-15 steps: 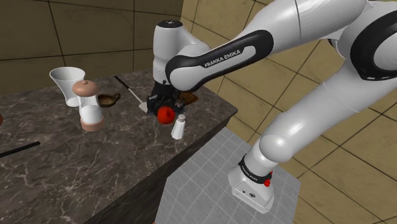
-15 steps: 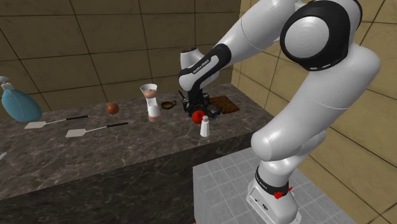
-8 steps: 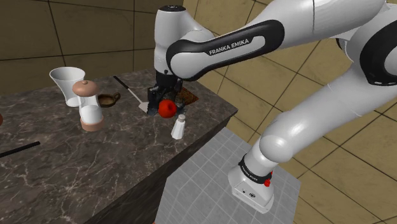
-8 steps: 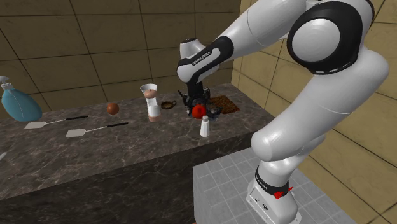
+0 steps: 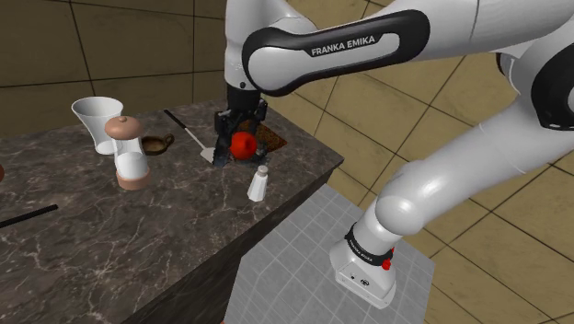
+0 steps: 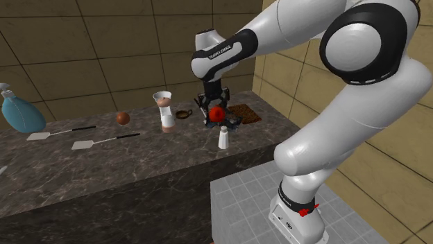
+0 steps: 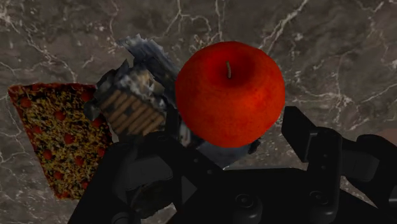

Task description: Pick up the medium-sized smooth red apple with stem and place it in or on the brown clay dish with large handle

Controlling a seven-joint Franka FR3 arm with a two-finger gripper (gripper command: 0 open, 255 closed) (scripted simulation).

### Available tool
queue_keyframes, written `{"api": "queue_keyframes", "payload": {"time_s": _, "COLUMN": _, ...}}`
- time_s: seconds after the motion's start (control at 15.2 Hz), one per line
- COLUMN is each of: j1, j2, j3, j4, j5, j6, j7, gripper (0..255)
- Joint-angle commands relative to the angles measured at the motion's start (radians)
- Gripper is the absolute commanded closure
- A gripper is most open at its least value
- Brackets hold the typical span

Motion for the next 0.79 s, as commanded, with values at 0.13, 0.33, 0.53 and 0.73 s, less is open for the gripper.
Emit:
{"api": "queue_keyframes", "payload": {"time_s": 0.13, "j1": 0.001, "j2": -0.018, "j3": -0.007, "j4": 0.040, "j5": 0.005, "j6": -0.058, "j7": -0.011, "gripper": 255}}
{"api": "queue_keyframes", "payload": {"time_s": 0.33, "j1": -0.012, "j2": 0.067, "j3": 0.013, "j4": 0.124, "j5": -0.025, "j6": -0.062, "j7": 0.018, "gripper": 255}}
{"api": "queue_keyframes", "payload": {"time_s": 0.53, "j1": -0.023, "j2": 0.195, "j3": 0.040, "j4": 0.257, "j5": -0.077, "j6": -0.080, "j7": 0.063, "gripper": 255}}
{"api": "queue_keyframes", "payload": {"time_s": 0.73, "j1": -0.020, "j2": 0.327, "j3": 0.059, "j4": 0.402, "j5": -0.137, "j6": -0.113, "j7": 0.109, "gripper": 255}}
